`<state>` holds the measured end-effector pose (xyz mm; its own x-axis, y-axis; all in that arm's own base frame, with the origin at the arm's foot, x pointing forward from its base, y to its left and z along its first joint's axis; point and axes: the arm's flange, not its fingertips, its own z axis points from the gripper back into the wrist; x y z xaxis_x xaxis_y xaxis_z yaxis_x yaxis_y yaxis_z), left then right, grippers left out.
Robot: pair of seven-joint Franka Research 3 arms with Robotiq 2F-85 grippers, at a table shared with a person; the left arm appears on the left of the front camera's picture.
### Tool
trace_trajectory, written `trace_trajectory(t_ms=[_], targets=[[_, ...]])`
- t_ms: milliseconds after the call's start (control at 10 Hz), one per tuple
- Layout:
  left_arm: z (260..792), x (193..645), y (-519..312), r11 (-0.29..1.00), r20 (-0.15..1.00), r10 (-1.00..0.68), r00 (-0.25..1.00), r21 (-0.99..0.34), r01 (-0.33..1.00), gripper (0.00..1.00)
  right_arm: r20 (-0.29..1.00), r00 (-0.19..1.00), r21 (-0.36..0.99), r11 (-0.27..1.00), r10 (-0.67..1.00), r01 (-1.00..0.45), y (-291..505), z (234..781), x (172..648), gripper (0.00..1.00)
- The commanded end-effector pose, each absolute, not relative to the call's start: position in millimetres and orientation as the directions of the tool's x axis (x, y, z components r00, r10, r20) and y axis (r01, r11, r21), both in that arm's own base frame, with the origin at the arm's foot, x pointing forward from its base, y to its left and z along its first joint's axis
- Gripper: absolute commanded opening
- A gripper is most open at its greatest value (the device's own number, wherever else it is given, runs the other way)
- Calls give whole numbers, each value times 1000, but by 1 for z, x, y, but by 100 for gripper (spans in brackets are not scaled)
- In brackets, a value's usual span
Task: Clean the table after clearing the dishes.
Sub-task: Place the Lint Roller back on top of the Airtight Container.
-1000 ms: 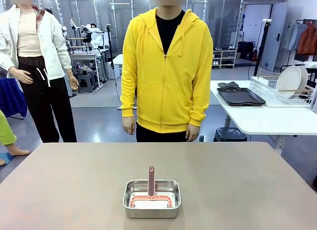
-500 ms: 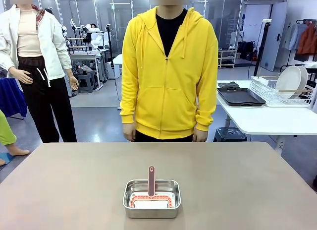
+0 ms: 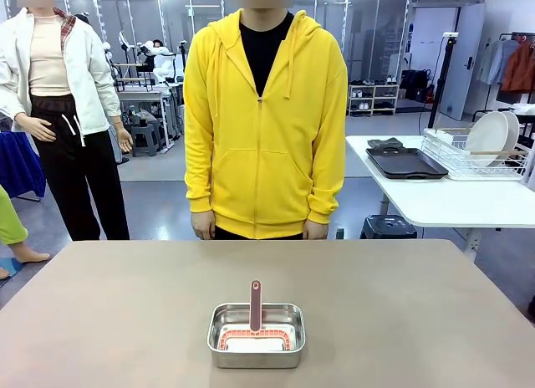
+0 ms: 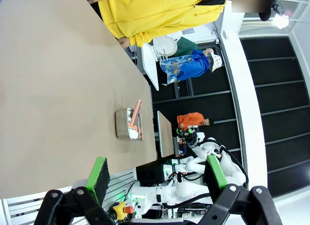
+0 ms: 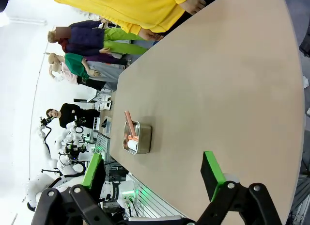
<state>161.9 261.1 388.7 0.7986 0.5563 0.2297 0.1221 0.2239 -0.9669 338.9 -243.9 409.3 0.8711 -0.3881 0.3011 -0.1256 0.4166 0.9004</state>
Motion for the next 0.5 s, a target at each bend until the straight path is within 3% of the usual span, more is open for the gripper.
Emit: trace_trajectory(t_ms=[0,400], targets=[[391,162,262,216,234,562,794,-967,133,100,298,874,902,411,-384,-127,-242,411,338,100],[391,162,262,216,234,562,794,-967,133,100,298,874,902,411,-384,-127,-242,411,338,100]])
